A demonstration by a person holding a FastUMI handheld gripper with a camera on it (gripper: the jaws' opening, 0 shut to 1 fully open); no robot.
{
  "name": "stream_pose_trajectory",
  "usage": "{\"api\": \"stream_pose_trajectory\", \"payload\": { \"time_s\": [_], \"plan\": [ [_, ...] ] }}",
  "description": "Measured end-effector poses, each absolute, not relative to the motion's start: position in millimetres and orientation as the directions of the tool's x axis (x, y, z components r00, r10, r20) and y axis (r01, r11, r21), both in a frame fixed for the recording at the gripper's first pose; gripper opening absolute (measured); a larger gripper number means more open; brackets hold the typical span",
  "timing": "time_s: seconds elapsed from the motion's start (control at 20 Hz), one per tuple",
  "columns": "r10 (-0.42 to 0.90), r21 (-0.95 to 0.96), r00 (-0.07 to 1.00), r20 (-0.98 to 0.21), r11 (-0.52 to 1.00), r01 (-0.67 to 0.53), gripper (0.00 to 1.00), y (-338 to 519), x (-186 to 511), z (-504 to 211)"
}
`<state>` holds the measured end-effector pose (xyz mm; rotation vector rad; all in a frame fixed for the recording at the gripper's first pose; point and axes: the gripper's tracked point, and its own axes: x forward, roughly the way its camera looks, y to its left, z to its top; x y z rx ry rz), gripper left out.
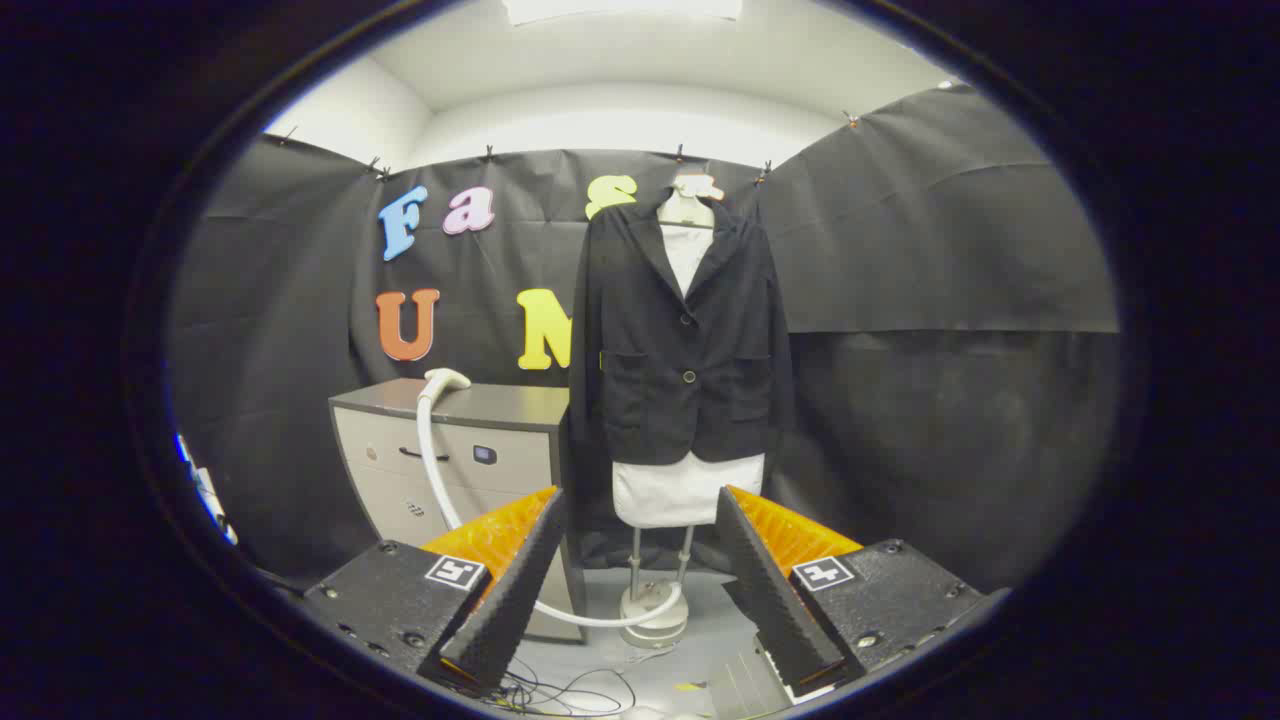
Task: Iron the clothes twice with a garment steamer, once on the left side and once on the right side.
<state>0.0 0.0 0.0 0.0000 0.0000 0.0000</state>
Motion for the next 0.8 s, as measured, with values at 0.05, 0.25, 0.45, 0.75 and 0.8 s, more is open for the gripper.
{"api": "stream_pose_trajectory", "payload": {
  "time_s": [0.05,0.25,0.45,0.75,0.8],
  "plan": [
    [0.001,0.002,1.0,-0.004,1.0,-0.001,0.97,1.1,-1.0,-0.1],
    [0.0,0.014,1.0,-0.019,1.0,0.0,0.97,1.6,-6.0,-4.1],
    [-0.001,0.024,1.0,-0.03,1.0,0.002,0.97,-1.5,-7.2,-7.8],
    [-0.016,0.033,0.999,-0.052,0.999,0.018,0.97,-16.2,-1.7,-8.3],
    [-0.021,0.033,0.998,-0.054,0.999,0.023,0.97,-18.7,2.0,-6.9]
  ]
}}
